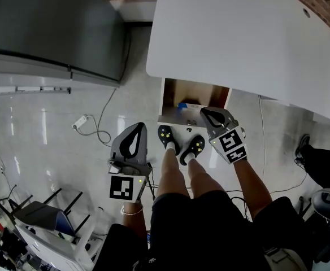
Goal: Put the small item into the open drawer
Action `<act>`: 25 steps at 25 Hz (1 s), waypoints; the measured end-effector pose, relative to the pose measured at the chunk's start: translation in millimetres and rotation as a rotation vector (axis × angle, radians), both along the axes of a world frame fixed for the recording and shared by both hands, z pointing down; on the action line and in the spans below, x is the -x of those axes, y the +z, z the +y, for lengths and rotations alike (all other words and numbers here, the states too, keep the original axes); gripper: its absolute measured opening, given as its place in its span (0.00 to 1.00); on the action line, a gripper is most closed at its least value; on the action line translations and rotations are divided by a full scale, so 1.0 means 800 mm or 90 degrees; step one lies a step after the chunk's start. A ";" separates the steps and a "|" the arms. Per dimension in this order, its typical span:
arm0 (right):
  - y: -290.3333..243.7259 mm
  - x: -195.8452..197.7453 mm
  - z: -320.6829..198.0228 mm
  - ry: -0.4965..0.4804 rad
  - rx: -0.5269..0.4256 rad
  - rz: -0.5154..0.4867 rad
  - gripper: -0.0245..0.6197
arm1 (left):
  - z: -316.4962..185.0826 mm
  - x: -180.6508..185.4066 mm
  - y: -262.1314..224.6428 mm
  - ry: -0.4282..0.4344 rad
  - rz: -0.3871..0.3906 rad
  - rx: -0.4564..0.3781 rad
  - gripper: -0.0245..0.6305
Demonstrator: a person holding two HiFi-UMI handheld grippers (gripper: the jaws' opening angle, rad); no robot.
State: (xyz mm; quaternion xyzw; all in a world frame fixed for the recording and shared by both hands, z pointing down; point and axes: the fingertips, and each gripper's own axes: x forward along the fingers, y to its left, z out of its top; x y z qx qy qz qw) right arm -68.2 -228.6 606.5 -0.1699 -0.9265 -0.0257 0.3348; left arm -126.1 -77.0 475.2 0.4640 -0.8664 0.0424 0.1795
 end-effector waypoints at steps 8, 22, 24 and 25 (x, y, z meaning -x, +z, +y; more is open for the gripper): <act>-0.075 -0.014 -0.012 0.048 0.033 -0.050 0.05 | -0.013 -0.013 -0.043 0.019 -0.013 -0.002 0.04; -0.178 -0.031 -0.025 0.103 0.081 -0.115 0.05 | -0.033 -0.028 -0.110 0.058 -0.043 -0.007 0.04; -0.189 -0.033 -0.025 0.104 0.084 -0.121 0.05 | -0.034 -0.030 -0.116 0.063 -0.045 -0.009 0.04; -0.195 -0.032 -0.025 0.103 0.084 -0.125 0.05 | -0.035 -0.030 -0.119 0.064 -0.046 -0.010 0.04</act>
